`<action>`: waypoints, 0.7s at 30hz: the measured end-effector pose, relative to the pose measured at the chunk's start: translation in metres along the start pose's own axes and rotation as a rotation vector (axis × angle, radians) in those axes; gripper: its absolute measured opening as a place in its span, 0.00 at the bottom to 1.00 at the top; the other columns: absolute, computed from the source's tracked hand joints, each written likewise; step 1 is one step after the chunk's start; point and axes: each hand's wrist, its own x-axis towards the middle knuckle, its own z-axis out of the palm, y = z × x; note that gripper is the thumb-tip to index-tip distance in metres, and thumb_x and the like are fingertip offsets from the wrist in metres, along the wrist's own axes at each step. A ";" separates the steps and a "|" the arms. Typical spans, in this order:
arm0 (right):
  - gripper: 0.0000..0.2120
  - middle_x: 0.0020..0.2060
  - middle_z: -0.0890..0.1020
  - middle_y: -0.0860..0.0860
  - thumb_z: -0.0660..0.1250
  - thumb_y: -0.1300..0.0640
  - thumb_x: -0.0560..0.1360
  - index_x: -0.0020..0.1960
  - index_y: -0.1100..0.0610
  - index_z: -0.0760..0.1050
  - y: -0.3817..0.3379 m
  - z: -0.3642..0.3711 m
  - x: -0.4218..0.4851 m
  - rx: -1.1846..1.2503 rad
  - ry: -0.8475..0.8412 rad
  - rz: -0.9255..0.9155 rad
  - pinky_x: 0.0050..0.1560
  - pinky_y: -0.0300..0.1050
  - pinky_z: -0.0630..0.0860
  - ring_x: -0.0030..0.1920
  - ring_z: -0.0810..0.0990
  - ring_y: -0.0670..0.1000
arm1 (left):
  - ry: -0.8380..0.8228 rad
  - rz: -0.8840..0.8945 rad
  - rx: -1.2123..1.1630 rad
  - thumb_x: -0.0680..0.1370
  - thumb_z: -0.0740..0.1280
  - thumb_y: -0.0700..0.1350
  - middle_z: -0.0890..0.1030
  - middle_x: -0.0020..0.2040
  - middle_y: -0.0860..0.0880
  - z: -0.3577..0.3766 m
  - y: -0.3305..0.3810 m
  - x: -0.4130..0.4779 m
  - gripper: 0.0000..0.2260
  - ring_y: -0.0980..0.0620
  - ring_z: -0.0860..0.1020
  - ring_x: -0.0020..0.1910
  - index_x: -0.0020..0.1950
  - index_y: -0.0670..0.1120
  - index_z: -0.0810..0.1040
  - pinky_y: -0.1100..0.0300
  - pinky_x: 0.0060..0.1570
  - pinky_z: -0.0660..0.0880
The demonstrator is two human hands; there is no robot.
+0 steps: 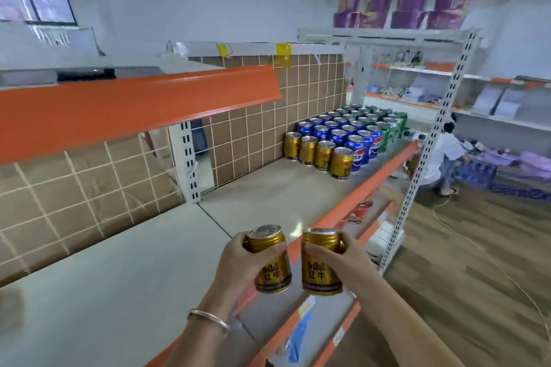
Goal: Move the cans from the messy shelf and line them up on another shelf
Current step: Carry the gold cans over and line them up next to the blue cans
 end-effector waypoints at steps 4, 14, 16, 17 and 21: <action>0.21 0.44 0.82 0.48 0.78 0.56 0.66 0.54 0.52 0.73 -0.015 -0.009 0.059 -0.035 0.008 -0.049 0.38 0.34 0.75 0.44 0.81 0.44 | -0.037 0.040 0.032 0.65 0.78 0.48 0.82 0.45 0.54 0.021 0.013 0.056 0.17 0.61 0.78 0.43 0.49 0.50 0.77 0.68 0.37 0.72; 0.27 0.42 0.78 0.44 0.79 0.58 0.62 0.55 0.53 0.69 -0.041 -0.017 0.162 -0.222 -0.066 -0.126 0.36 0.32 0.72 0.41 0.76 0.39 | -0.136 0.089 0.110 0.62 0.79 0.48 0.82 0.50 0.54 0.044 0.035 0.148 0.23 0.58 0.79 0.51 0.55 0.52 0.78 0.63 0.48 0.75; 0.26 0.40 0.77 0.43 0.79 0.59 0.60 0.52 0.53 0.69 -0.038 -0.012 0.180 -0.264 -0.065 -0.150 0.36 0.32 0.72 0.39 0.76 0.39 | -0.114 0.087 0.113 0.62 0.80 0.45 0.82 0.50 0.55 0.046 0.031 0.160 0.23 0.60 0.78 0.49 0.55 0.53 0.78 0.65 0.47 0.73; 0.26 0.39 0.77 0.43 0.79 0.58 0.60 0.51 0.52 0.69 -0.038 -0.011 0.189 -0.290 -0.075 -0.158 0.35 0.31 0.71 0.38 0.75 0.39 | -0.099 0.082 0.112 0.62 0.80 0.45 0.82 0.50 0.55 0.047 0.030 0.166 0.24 0.59 0.78 0.49 0.55 0.54 0.78 0.65 0.47 0.73; 0.26 0.41 0.77 0.43 0.78 0.54 0.60 0.52 0.51 0.69 -0.045 -0.007 0.233 -0.361 -0.169 -0.155 0.36 0.34 0.71 0.41 0.75 0.40 | -0.049 0.018 0.095 0.61 0.80 0.45 0.82 0.49 0.55 0.054 0.027 0.194 0.24 0.57 0.79 0.51 0.53 0.56 0.77 0.66 0.44 0.72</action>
